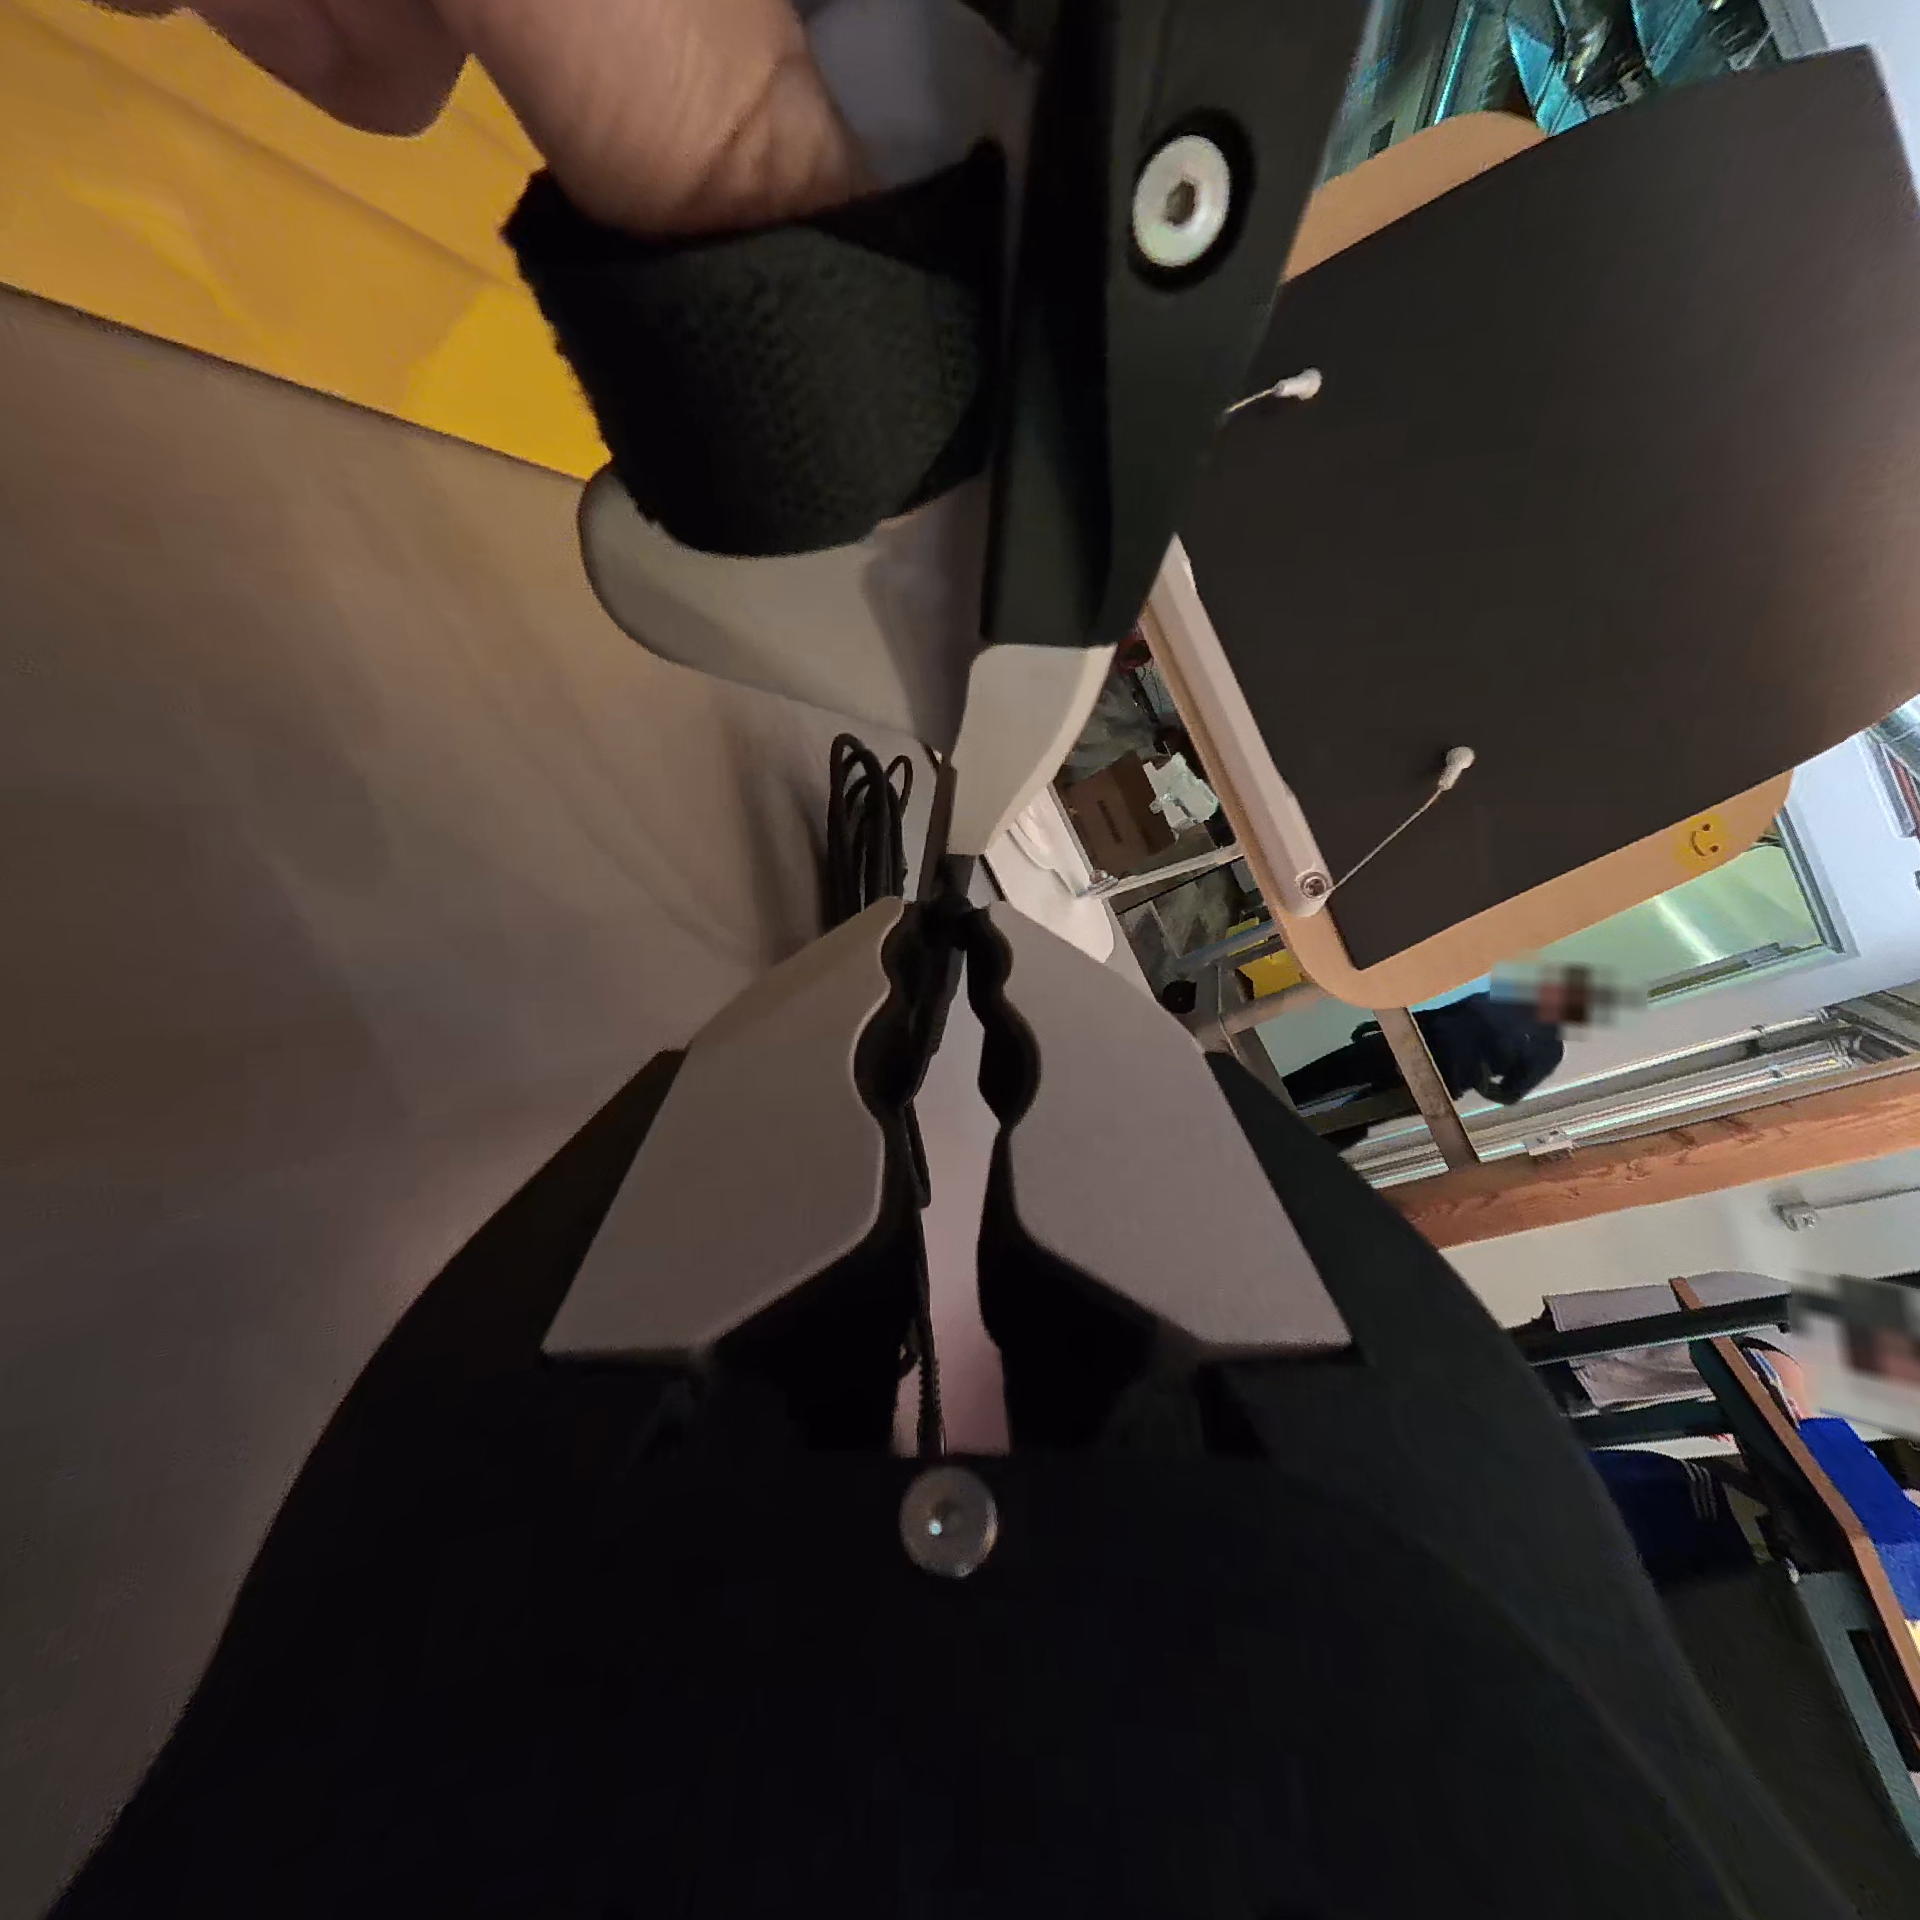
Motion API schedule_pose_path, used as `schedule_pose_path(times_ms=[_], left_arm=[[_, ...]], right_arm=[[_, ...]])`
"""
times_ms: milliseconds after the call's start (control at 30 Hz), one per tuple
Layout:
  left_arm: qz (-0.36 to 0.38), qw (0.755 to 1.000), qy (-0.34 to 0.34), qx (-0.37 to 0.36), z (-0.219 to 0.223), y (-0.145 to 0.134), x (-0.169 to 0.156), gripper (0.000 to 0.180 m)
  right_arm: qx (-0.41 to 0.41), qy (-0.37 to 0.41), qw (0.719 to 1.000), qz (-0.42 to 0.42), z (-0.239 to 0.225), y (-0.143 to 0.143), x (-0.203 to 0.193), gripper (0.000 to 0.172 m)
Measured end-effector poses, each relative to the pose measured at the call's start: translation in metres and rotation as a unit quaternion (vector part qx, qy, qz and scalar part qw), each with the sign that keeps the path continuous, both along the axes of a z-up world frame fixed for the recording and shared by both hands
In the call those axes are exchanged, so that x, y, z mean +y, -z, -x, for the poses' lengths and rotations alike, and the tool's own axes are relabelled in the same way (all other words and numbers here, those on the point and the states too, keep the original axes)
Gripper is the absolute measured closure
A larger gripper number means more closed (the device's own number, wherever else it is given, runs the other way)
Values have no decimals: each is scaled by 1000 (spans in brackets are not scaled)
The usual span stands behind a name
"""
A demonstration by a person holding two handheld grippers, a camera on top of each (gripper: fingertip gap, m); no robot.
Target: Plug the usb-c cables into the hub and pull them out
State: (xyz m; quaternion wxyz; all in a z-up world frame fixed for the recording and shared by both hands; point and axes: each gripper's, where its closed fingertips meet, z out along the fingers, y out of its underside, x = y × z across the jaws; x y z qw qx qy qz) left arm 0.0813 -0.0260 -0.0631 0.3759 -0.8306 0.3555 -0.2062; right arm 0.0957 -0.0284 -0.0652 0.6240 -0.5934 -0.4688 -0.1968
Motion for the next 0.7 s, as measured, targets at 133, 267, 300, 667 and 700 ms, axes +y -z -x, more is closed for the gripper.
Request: schedule_pose_path(times_ms=[133,267,300,667,700], left_arm=[[17,1000,2,-12,-4,5,3,155],[36,999,13,-22,-2,8,2,155],[43,999,18,-28,-2,8,1,155],[23,1000,4,-6,-7,18,6,154],[27,1000,4,-3,-7,19,5,154]], right_arm=[[-10,16,1000,-4,-4,4,3,163],[-6,8,1000,-7,-3,6,1,163],[-4,3,1000,-9,-2,6,0,163],[0,55,998,13,-10,17,6,163],[1,55,998,18,-10,18,5,164]])
